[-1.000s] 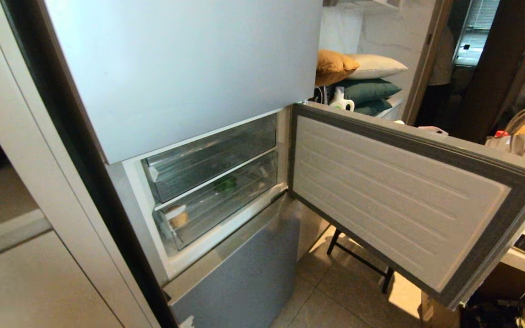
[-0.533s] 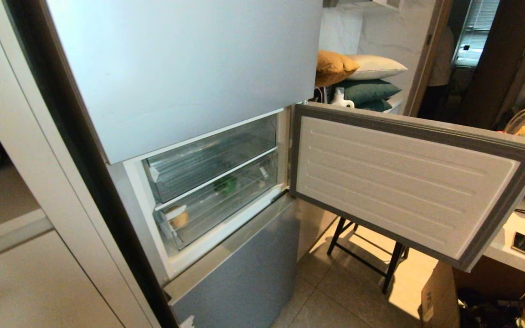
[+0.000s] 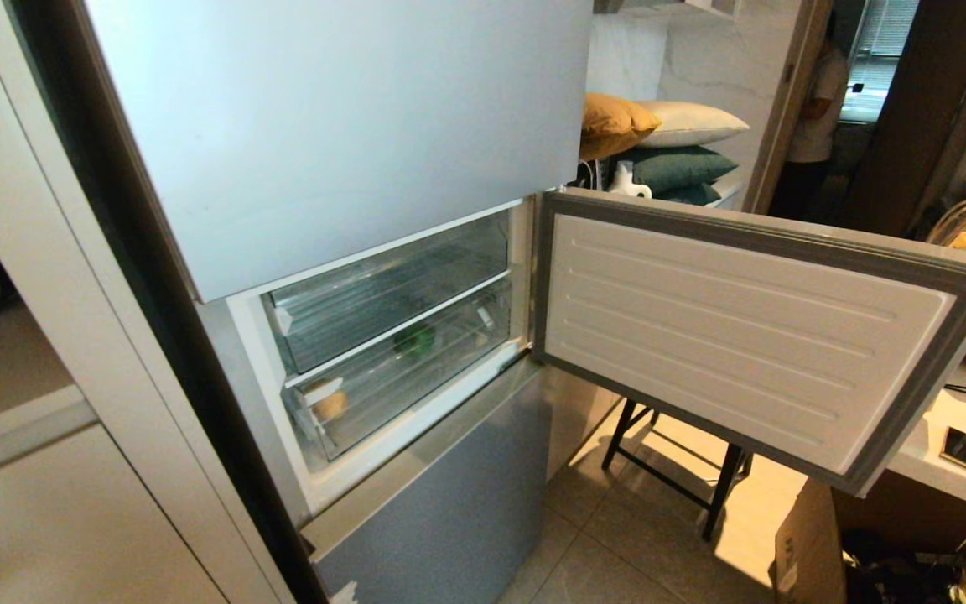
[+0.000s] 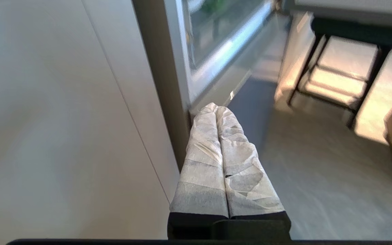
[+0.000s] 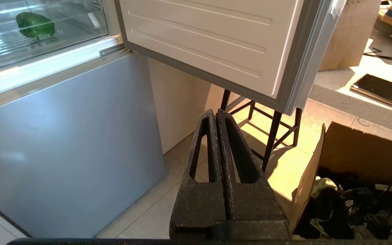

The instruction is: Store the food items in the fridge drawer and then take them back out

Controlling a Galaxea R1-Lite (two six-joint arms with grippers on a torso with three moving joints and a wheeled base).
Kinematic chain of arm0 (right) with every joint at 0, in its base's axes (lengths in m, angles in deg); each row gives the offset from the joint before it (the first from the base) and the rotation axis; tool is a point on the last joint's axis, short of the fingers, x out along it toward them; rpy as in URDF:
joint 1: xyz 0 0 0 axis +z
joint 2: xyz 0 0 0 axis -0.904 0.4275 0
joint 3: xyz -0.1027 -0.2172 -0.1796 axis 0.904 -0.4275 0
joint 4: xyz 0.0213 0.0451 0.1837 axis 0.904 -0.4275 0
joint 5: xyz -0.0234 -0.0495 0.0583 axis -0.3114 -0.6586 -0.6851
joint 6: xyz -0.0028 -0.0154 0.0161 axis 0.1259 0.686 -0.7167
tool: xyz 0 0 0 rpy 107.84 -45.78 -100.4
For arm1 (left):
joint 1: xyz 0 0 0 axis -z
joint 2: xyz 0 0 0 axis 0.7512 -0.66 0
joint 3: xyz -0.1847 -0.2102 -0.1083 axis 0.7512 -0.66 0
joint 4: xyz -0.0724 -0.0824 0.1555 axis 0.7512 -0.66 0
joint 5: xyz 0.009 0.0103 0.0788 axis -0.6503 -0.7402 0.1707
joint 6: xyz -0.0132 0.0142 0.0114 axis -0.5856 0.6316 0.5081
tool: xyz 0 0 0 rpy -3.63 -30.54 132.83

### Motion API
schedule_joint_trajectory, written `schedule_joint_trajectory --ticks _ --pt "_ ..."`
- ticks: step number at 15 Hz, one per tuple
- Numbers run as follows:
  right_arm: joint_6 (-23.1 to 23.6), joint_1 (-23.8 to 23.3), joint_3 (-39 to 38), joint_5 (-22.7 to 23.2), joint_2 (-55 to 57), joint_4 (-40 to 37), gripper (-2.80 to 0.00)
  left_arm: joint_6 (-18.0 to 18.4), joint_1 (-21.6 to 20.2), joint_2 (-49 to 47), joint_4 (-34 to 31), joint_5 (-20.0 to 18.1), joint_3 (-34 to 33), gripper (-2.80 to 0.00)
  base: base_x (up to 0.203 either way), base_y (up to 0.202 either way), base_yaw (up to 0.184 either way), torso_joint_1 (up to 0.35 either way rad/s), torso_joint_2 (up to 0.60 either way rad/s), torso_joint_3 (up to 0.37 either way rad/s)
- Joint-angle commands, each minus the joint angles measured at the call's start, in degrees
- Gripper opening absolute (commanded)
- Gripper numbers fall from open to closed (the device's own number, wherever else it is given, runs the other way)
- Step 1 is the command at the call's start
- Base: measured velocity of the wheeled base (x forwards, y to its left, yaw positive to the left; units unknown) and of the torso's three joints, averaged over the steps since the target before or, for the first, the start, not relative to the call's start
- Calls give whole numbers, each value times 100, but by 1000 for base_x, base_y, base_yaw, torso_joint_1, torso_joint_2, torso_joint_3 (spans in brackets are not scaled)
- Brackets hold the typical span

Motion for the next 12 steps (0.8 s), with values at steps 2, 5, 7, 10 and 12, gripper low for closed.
schedule_joint_trajectory --ticks 2,5,7,10,12 --pt "29 2 -1 4 4 1 -280 73 -43 1112 -336 136 -27 -280 0 0 0 0 0 0" --pt "-9 2 -1 -4 2 1 -280 62 -64 1055 -362 229 -62 -280 0 0 0 0 0 0" --pt "-2 2 -1 -4 2 1 -280 61 -64 1055 -362 229 -62 -280 0 0 0 0 0 0" --pt "7 2 -1 -4 2 1 -280 26 -64 1055 -362 229 -62 -280 0 0 0 0 0 0" --pt "7 2 -1 -4 2 1 -280 0 -64 1055 -362 238 -62 -280 0 0 0 0 0 0"
